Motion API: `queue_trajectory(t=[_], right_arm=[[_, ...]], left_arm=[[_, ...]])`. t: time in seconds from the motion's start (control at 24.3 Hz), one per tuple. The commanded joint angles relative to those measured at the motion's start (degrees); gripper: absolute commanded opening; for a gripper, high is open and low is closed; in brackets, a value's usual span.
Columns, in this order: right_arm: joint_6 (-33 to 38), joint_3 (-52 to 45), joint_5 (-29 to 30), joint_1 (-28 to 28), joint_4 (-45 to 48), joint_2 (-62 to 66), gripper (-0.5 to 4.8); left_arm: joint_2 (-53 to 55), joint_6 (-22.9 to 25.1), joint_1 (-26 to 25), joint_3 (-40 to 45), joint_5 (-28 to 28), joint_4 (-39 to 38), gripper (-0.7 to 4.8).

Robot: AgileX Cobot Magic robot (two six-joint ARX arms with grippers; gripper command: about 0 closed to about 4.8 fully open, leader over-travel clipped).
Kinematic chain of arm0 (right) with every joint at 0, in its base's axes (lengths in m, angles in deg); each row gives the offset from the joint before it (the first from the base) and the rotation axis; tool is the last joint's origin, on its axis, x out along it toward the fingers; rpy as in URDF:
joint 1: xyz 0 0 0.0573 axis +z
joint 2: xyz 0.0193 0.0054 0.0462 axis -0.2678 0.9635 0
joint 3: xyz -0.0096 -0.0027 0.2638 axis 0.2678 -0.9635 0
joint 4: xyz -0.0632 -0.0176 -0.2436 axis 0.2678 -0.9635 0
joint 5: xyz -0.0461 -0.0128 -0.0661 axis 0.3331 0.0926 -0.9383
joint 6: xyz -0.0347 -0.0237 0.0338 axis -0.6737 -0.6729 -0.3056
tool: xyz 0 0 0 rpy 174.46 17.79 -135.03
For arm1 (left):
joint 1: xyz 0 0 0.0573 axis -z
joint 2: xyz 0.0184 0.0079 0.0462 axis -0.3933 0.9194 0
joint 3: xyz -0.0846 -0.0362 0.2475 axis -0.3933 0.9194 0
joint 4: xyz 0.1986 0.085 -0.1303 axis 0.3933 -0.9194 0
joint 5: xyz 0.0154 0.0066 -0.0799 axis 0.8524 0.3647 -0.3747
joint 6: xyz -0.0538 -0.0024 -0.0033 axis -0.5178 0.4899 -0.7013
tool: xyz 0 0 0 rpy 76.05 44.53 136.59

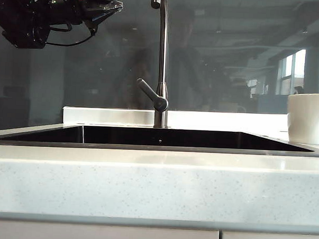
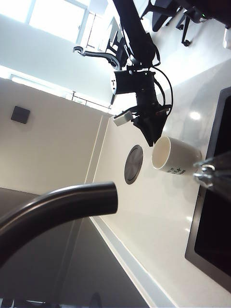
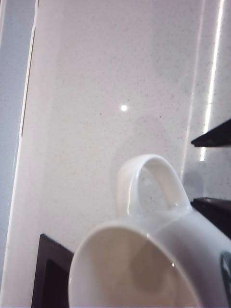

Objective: Pick up the mug next to the sink, go to the faucet to get some water, pour the water into the sink, and finally put the mug back to its place.

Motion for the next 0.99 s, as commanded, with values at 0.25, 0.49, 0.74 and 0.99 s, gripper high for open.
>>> queue_trajectory(t=[0.25, 0.49, 0.74, 0.99], right_arm=[[2.58, 0.20, 1.05, 0.31, -9.31, -15.56, -0.06], [9.16, 0.22, 2.75, 0.35, -11.91, -27.63, -0.06], [11.63, 0.22, 3.34, 0.37, -13.46, -37.90, -0.06], [11.61, 0.22, 3.32, 0.37, -17.92, -43.82, -0.05]], left_arm=[[-3.67, -6.34, 0.00, -0.11, 0.17, 2.51, -0.03], [-10.67, -5.53, -0.09, -0.11, 0.48, 2.49, -0.03], [-21.40, -5.51, 0.68, -0.09, 0.50, 2.34, -0.02], [-32.11, -5.42, -0.52, 3.04, 0.50, 2.32, -0.02]])
